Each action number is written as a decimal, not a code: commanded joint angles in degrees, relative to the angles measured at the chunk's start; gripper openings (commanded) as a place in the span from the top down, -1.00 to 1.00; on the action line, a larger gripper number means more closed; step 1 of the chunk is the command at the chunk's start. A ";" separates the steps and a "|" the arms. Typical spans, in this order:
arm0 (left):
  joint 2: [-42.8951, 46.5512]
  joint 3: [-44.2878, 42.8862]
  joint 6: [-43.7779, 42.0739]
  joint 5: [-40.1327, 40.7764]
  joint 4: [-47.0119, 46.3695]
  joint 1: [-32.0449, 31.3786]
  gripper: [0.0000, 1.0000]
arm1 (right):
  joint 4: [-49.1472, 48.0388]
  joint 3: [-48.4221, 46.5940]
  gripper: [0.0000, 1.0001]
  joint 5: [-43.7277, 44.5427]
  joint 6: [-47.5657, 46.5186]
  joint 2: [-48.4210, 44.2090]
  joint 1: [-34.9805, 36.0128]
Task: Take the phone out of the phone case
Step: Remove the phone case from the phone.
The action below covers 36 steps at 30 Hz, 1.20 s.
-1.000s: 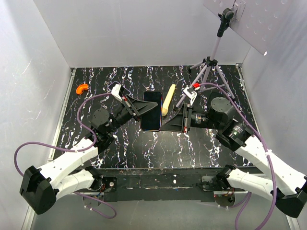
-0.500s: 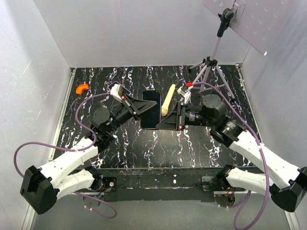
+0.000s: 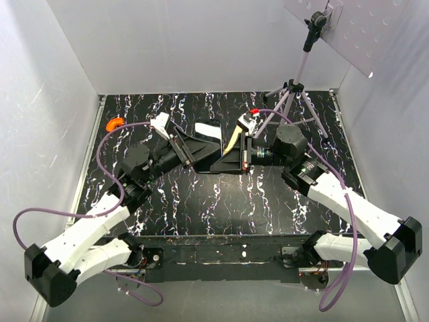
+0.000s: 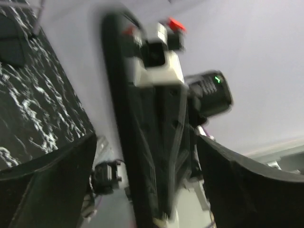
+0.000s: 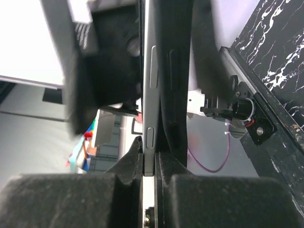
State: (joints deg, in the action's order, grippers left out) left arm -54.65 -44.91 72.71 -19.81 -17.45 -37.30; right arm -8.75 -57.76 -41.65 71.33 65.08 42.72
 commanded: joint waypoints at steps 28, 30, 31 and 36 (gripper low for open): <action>0.07 -7.91 -30.81 -42.23 5.70 -2.52 1.00 | -2.22 -0.07 0.97 -6.06 2.49 -7.34 -3.70; 2.00 -9.84 -44.79 -40.32 17.05 -2.43 1.00 | -5.99 0.27 0.97 -8.17 6.52 -6.98 -3.70; 3.05 -10.11 -50.07 -38.30 21.63 -2.51 1.00 | -7.75 0.54 0.97 -9.14 8.63 -6.90 -3.78; 7.01 -11.43 -67.50 -25.74 30.63 -2.52 1.00 | -13.73 1.50 0.97 -11.70 16.55 -7.42 -3.70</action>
State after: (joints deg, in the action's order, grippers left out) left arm -50.74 -55.11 30.06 -49.63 3.84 -38.35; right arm -12.53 -55.05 -51.20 73.01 58.52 38.59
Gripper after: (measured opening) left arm 0.216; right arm 0.098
